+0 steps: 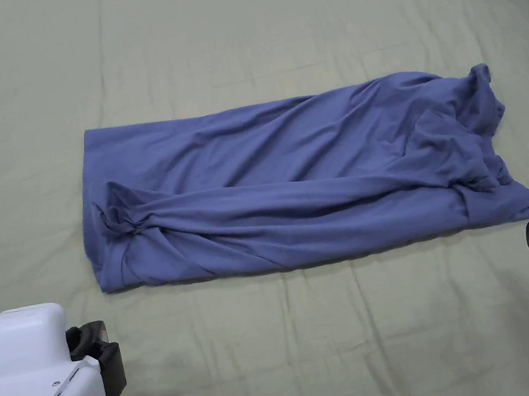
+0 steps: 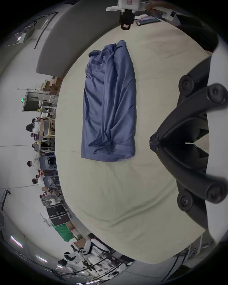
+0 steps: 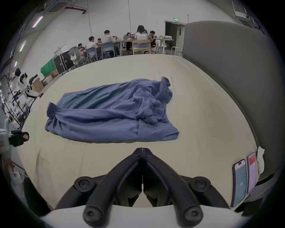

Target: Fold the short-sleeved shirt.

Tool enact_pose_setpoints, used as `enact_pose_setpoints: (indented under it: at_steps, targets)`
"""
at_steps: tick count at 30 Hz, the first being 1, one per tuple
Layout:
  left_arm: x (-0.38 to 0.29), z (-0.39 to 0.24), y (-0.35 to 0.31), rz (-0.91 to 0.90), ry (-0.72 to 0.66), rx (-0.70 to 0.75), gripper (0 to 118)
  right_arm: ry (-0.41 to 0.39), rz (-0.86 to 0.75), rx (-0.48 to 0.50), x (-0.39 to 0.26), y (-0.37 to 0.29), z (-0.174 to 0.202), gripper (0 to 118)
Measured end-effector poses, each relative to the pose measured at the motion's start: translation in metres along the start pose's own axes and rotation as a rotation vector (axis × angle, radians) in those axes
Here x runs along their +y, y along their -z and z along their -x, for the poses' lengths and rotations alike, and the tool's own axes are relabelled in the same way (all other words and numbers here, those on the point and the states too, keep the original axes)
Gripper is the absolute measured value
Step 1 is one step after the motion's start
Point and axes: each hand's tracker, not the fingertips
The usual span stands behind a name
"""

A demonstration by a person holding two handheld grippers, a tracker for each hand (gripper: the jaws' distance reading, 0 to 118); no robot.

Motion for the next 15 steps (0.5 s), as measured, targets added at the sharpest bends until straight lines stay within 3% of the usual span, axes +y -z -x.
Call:
enact_pose_setpoints:
  at_steps: [3, 5, 7, 15]
  targets:
    - [0.011, 0.004, 0.011, -0.011, -0.015, -0.005, 2, 0.004, -0.008, 0.009, 0.004, -0.003, 0.000, 3]
    - [0.024, 0.011, 0.031, 0.004, -0.046, -0.045, 70, 0.002, -0.012, 0.011, 0.006, -0.004, -0.001, 3]
    - [0.038, 0.017, 0.061, 0.045, -0.066, -0.103, 86, 0.012, -0.014, 0.026, 0.008, -0.004, -0.001, 3]
    - [0.061, 0.019, 0.146, 0.134, -0.019, -0.099, 89, 0.005, 0.005, 0.033, 0.011, 0.004, 0.002, 3]
